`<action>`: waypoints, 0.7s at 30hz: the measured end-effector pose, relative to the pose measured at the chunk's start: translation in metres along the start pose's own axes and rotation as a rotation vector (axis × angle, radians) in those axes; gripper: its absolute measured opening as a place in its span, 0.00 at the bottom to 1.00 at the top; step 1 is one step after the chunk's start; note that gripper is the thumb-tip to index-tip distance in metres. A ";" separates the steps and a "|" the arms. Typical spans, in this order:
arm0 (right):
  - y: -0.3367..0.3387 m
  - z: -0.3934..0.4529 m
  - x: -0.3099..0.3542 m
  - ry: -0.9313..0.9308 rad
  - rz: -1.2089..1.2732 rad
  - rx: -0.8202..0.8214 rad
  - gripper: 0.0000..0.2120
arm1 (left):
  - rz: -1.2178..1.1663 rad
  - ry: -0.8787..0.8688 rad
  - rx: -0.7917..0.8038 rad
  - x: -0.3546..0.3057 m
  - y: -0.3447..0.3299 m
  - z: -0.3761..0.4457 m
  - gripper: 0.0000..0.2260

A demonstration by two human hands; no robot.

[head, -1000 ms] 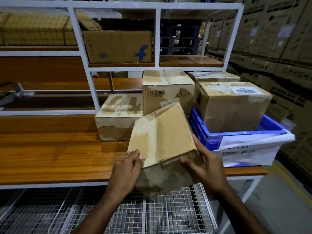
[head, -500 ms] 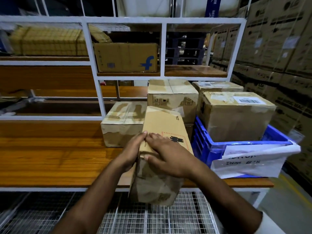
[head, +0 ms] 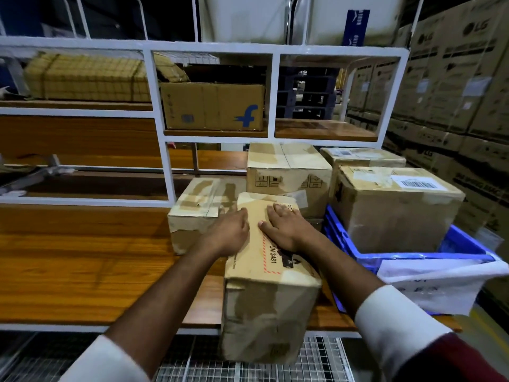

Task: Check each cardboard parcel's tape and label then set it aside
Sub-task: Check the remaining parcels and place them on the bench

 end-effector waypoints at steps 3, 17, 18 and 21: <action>0.001 0.020 0.003 0.011 -0.022 0.030 0.32 | 0.165 -0.022 0.022 -0.005 -0.007 0.032 0.22; 0.010 0.041 0.006 0.022 -0.063 -0.067 0.27 | 0.118 -0.103 -0.042 -0.008 -0.001 0.064 0.20; 0.012 0.037 0.002 -0.012 -0.093 -0.082 0.27 | 0.110 -0.106 -0.018 -0.006 0.002 0.059 0.20; 0.014 0.026 -0.012 -0.098 -0.096 -0.092 0.27 | 0.116 -0.137 0.048 0.007 0.003 0.041 0.21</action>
Point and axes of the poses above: each hand's wrist, its own z-axis towards the middle knuckle, its own y-axis out of the back of the hand, x = y × z, the point moved 7 cm from there along z, towards the middle knuckle, and after that the axes turned 5 degrees about z, right-handed, at the moved point
